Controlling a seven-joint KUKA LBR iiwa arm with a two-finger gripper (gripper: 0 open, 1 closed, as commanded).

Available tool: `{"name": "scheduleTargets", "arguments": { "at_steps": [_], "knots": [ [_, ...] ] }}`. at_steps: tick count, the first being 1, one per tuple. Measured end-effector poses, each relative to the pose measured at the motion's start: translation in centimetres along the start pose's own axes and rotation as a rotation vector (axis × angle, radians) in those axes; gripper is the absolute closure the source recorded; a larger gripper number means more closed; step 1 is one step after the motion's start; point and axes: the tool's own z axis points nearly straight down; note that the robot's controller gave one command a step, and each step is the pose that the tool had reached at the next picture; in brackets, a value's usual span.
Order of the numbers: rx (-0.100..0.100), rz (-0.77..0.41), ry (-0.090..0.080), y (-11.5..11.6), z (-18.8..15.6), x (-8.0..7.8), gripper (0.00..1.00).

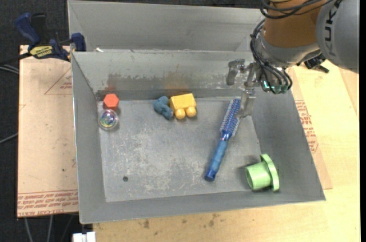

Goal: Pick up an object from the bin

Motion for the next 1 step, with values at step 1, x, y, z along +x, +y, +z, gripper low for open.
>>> {"name": "scheduleTargets", "arguments": {
  "at_steps": [1],
  "knots": [
    [0.0,-0.309,-0.001,0.13,11.78,0.77,0.0]
  ]
}}
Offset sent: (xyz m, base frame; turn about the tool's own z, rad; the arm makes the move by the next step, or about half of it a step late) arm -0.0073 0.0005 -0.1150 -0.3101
